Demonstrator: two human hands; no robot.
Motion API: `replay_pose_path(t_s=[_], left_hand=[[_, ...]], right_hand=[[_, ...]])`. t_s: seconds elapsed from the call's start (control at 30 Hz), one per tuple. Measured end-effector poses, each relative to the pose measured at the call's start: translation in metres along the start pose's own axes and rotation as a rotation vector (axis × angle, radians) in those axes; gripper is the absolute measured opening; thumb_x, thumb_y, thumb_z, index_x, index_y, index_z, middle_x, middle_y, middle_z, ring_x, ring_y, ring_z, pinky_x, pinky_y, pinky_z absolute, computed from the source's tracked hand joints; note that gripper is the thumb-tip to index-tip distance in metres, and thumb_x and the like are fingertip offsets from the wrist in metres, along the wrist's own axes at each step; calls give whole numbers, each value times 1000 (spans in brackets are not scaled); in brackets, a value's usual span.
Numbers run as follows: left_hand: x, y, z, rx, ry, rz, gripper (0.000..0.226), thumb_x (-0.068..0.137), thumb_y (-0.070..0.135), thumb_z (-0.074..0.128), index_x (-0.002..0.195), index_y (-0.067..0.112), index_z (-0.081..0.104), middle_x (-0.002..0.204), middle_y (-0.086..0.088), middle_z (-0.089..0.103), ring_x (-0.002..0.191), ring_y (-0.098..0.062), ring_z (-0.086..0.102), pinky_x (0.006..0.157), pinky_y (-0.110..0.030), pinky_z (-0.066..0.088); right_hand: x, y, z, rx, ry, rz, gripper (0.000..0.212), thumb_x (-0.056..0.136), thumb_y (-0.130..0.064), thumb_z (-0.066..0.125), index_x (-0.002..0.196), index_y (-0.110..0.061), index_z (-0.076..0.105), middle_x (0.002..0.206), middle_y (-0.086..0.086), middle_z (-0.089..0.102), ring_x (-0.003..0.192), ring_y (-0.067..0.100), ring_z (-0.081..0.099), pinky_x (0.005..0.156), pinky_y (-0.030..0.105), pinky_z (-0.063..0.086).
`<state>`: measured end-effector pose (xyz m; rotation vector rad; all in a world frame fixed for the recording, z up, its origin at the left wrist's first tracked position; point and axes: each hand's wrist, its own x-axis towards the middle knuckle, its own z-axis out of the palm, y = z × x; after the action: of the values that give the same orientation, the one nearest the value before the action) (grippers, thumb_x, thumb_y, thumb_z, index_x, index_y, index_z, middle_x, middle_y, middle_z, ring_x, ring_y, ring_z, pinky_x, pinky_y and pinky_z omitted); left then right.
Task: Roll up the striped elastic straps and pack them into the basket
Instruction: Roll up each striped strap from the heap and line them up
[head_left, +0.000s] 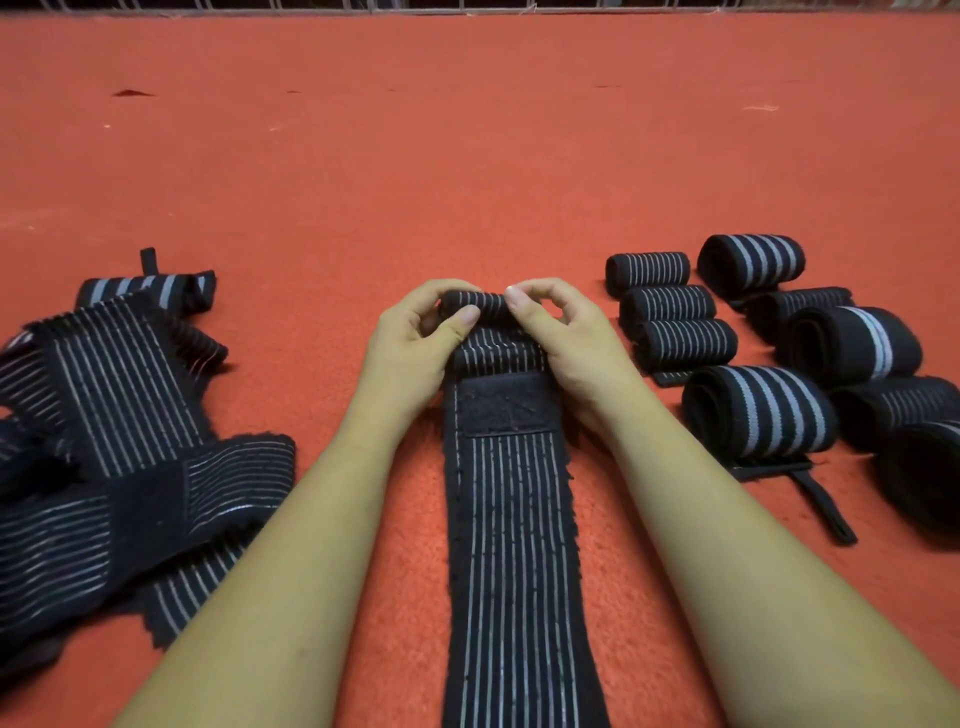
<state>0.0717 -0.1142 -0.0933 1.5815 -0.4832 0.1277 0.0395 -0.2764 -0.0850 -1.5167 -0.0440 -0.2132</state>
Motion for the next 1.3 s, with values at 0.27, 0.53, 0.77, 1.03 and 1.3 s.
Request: replay_pose_path(t_s=[0.27, 0.53, 0.77, 1.03, 1.3], left_hand=[[-1, -2, 4, 99, -11, -185, 30, 99, 50, 51, 95, 26, 69, 78, 14, 67, 70, -2, 60, 67, -29, 46], [1, -2, 2, 140, 52, -36, 10, 94, 30, 60, 100, 34, 67, 91, 14, 70, 86, -5, 63, 80, -31, 51], [-4, 5, 9, 110, 14, -134, 24, 103, 34, 51, 102, 17, 67, 87, 11, 66, 75, 2, 58, 67, -15, 46], [-2, 5, 3, 83, 11, -17, 10, 98, 12, 60, 106, 15, 66, 95, 8, 68, 88, -1, 61, 82, -18, 48], [-4, 6, 5, 127, -59, 23, 23, 95, 11, 61, 112, 26, 64, 99, 21, 66, 88, 1, 59, 83, -20, 49]], right_hand=[[3, 6, -3, 3, -54, -93, 17, 88, -7, 65, 99, -19, 61, 86, 10, 62, 81, 23, 56, 76, 37, 47], [3, 8, 0, -85, -60, -49, 14, 100, -18, 60, 111, -12, 63, 93, 6, 68, 84, 15, 64, 79, 35, 53], [3, 9, -2, -101, -68, -149, 17, 89, -12, 62, 104, -21, 64, 94, 4, 66, 89, 17, 61, 86, 46, 53], [4, 10, 4, -6, -77, -61, 18, 88, -31, 67, 104, -23, 70, 108, 9, 71, 101, 23, 65, 100, 49, 50], [4, 11, 0, -9, -38, -39, 28, 81, -21, 66, 108, -16, 60, 99, 11, 67, 89, 20, 63, 81, 41, 54]])
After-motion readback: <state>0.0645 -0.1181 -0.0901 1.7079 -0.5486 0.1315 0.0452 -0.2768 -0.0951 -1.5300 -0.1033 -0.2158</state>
